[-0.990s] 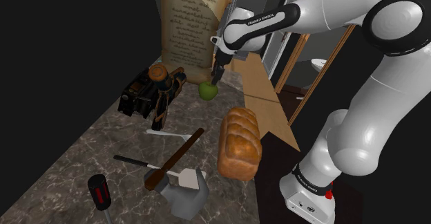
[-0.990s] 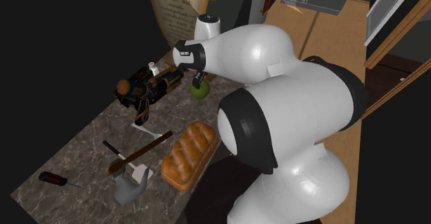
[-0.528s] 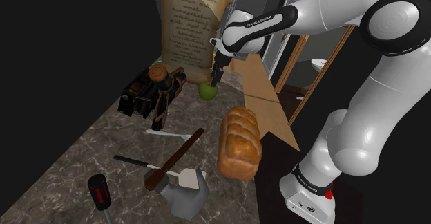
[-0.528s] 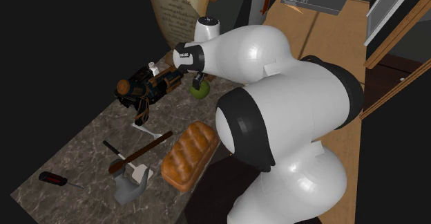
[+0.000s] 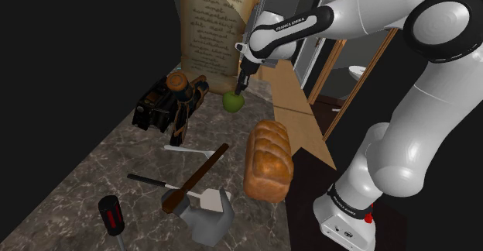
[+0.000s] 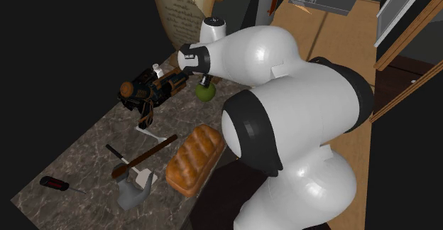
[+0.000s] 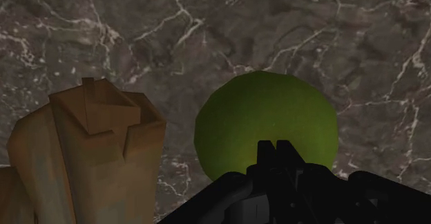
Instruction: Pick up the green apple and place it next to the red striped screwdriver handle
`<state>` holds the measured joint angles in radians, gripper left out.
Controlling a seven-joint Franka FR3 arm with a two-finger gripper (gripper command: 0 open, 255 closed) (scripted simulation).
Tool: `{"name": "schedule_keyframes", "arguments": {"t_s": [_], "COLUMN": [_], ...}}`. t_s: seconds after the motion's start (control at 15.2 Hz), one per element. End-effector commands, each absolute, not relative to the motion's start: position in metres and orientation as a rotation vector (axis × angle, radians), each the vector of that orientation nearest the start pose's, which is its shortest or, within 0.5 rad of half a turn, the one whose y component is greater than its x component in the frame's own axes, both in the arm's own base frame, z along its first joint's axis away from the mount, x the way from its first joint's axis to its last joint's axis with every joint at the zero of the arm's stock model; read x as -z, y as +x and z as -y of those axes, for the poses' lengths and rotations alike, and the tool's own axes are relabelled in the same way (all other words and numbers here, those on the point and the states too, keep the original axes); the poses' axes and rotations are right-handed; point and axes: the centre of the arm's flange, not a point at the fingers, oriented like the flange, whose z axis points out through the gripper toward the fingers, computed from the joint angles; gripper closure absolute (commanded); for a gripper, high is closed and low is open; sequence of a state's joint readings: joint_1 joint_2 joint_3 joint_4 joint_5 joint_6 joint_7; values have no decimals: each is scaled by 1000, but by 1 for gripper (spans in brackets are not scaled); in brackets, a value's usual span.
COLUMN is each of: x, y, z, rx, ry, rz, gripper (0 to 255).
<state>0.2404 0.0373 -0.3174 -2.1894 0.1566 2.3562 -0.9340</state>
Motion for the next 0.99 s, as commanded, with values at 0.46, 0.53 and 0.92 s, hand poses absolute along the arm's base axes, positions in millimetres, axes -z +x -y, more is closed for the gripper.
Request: {"name": "schedule_keyframes", "arguments": {"t_s": [0.46, 0.53, 0.92], "x": [-410, -415, -446], "y": [549, 549, 549], "z": [39, 39, 39], "rx": [259, 259, 259], "ry": [-2884, -2884, -2884], "rz": [1142, 1142, 1142], "gripper": [255, 255, 255]}}
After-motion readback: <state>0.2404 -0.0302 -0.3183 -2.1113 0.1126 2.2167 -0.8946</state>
